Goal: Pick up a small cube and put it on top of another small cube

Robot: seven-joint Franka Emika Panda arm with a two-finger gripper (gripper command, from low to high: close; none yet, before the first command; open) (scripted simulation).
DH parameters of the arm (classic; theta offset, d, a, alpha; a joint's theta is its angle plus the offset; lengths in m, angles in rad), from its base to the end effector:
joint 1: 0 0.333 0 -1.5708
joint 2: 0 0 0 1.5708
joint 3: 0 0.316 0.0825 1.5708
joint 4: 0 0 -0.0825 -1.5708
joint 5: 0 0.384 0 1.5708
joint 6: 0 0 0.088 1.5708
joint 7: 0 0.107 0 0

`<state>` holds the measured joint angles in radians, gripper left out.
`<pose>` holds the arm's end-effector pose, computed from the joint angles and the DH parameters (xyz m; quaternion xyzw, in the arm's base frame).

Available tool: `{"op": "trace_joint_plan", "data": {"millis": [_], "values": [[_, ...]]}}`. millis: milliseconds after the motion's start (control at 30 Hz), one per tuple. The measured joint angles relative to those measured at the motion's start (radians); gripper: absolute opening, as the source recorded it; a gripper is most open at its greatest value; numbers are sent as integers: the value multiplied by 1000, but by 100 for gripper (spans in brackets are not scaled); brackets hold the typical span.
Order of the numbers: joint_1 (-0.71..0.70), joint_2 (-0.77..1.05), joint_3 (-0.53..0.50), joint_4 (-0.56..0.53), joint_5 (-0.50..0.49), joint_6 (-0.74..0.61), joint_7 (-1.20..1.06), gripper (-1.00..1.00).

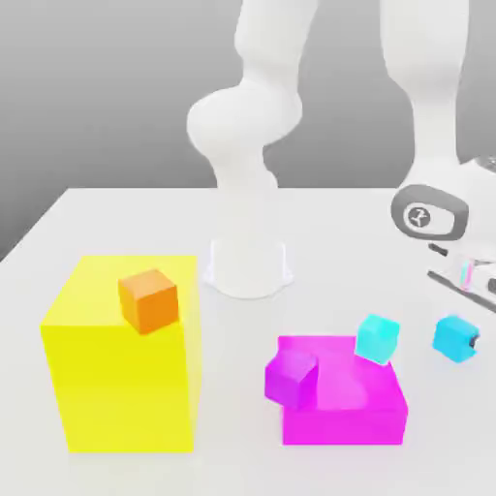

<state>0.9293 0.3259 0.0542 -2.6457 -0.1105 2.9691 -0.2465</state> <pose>0.2207 0.3493 0.1345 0.7850 0.6194 -0.0002 0.0009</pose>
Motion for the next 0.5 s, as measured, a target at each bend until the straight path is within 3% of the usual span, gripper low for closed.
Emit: {"op": "trace_joint_plan", "data": {"millis": [200,500], "values": [[-16,-94,21,-16,20,-74,-18,-100],[-127,-273,7,-40,158,-239,-138,-100]]}}
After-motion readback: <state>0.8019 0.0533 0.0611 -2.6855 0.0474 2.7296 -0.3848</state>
